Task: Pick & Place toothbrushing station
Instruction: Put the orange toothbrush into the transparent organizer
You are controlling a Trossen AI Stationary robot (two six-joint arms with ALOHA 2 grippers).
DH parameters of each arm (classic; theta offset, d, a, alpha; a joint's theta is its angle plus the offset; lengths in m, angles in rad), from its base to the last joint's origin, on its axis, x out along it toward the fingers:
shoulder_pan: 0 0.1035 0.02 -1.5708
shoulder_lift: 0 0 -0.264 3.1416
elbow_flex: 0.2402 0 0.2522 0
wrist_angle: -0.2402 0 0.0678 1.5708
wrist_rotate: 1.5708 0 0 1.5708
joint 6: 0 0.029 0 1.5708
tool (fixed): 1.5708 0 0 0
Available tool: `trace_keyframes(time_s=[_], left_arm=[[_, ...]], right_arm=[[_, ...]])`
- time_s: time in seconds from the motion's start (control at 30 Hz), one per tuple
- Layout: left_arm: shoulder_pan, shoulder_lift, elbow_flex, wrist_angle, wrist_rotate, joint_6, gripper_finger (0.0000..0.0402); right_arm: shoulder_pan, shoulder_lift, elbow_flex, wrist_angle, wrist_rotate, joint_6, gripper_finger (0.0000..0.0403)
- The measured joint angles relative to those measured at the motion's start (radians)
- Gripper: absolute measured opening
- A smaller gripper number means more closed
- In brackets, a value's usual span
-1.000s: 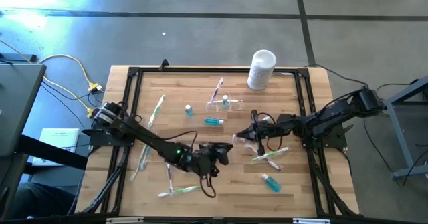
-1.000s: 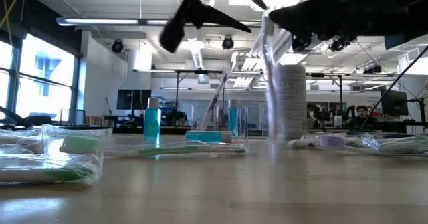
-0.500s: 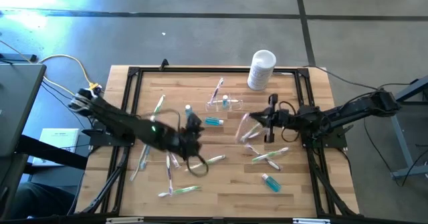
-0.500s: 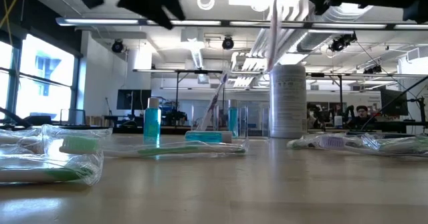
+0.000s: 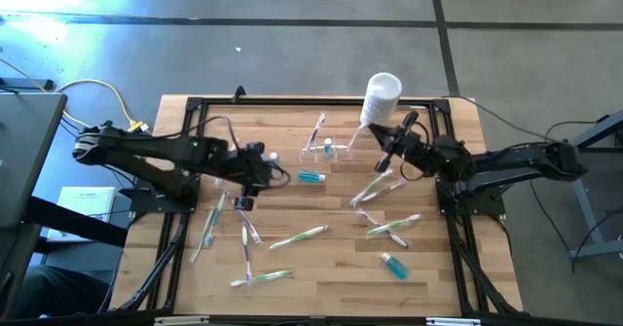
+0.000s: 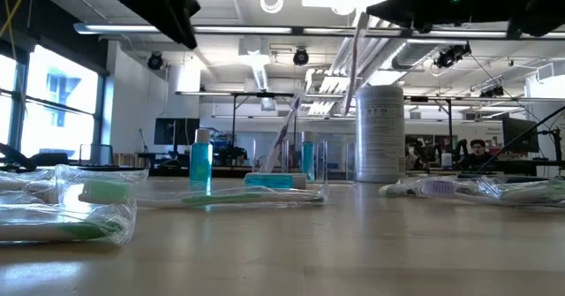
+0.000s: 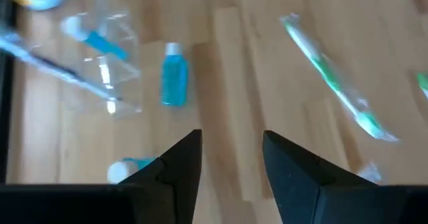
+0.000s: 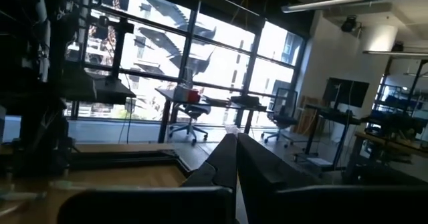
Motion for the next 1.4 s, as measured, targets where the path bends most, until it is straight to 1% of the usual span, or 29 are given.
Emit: trace_keyframes(time_s=[0.07, 0.17, 0.3, 0.4, 0.5, 0.6, 0.67, 0.73, 0.83, 0.97, 1.17, 1.3, 1.4], left_arm=[[0.013, -0.067, -0.074, 0.05, -0.003, -0.006, 0.0152], [0.022, -0.173, -0.188, 0.181, -0.001, -0.007, 0.0152], [0.022, -0.286, -0.333, 0.331, 0.0, -0.008, 0.0152], [0.022, -0.34, -0.416, 0.401, -0.001, -0.037, 0.0152], [0.022, -0.376, -0.478, 0.397, -0.001, -0.059, 0.0152], [0.022, -0.405, -0.539, 0.438, -0.001, -0.079, 0.0152], [0.022, -0.41, -0.569, 0.505, -0.001, -0.084, 0.0152], [0.022, -0.42, -0.604, 0.534, -0.001, -0.09, 0.0152], [0.022, -0.417, -0.635, 0.613, -0.001, -0.093, 0.0152], [0.022, -0.417, -0.645, 0.635, 0.006, -0.103, 0.0152], [0.022, -0.418, -0.646, 0.631, 0.007, -0.101, 0.0152], [0.022, -0.418, -0.646, 0.63, 0.008, -0.127, 0.0152], [0.022, -0.417, -0.646, 0.629, 0.008, -0.13, 0.0152]], right_arm=[[-0.037, 0.028, 0.001, 0.021, -0.025, 0.015, 0.0002], [-0.087, 0.077, 0.001, 0.054, -0.051, 0.049, 0.0002], [-0.144, 0.152, 0.001, 0.13, -0.117, 0.098, 0.0002], [-0.172, 0.214, 0.002, 0.178, -0.14, 0.131, 0.0002], [-0.199, 0.277, 0.006, 0.219, -0.16, 0.167, 0.0002], [-0.213, 0.34, 0.039, 0.201, -0.165, 0.186, 0.0002], [-0.214, 0.381, 0.065, 0.177, -0.169, 0.192, 0.0002], [-0.213, 0.423, 0.088, 0.169, -0.171, 0.194, 0.0002], [-0.211, 0.475, 0.114, 0.149, -0.168, 0.208, 0.0002], [-0.212, 0.515, 0.129, 0.115, -0.136, 0.254, 0.0002], [-0.212, 0.521, 0.13, 0.103, -0.126, 0.273, 0.0015], [-0.211, 0.521, 0.13, 0.103, -0.131, 0.273, 0.004], [-0.211, 0.521, 0.13, 0.096, -0.134, 0.273, 0.0072]])
